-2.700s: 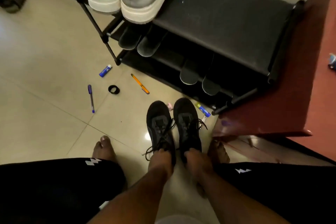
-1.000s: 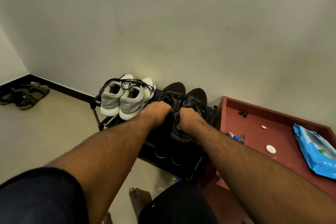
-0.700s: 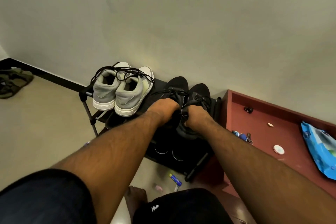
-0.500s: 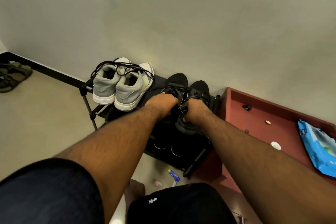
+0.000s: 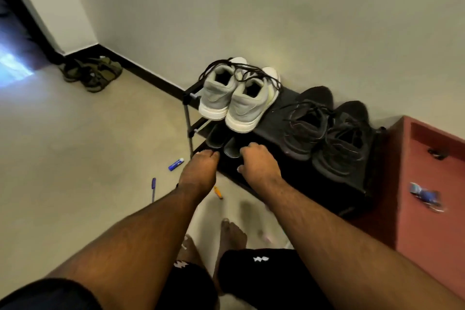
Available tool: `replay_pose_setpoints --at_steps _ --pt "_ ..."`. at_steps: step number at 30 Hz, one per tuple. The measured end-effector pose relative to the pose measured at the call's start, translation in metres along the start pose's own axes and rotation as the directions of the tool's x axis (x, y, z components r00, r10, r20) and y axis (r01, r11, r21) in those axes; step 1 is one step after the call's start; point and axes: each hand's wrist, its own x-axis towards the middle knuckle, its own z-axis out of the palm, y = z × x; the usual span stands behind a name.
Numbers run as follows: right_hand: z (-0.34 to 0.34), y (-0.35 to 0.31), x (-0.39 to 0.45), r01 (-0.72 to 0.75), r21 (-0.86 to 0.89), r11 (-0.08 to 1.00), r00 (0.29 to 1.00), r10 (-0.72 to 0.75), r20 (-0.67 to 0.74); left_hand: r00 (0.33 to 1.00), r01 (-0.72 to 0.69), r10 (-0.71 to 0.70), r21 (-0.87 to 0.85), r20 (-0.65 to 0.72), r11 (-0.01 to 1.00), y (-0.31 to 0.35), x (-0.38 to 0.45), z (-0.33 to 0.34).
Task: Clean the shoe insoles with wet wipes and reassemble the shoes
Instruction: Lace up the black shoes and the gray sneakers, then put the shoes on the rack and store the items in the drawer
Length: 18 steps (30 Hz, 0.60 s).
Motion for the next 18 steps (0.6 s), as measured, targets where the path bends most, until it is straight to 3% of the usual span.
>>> replay_pose_setpoints --at_steps 4,10,18 --pt "0.075 -0.040 0.055 0.035 0.086 0.996 0.984 -0.049 0.170 0.947 0.248 -0.262 0.095 0.186 0.964 -0.082 0.011 0.039" --pt "0.203 -0.070 0.134 0.104 0.159 0.982 0.893 -0.162 0.420 0.751 0.566 -0.547 0.067 0.371 0.822 -0.184 0.029 0.131" --pt "0.344 -0.095 0.190 0.260 0.129 0.957 0.816 -0.289 0.500 0.573 0.799 -0.730 -0.059 0.372 0.598 -0.255 0.030 0.230"
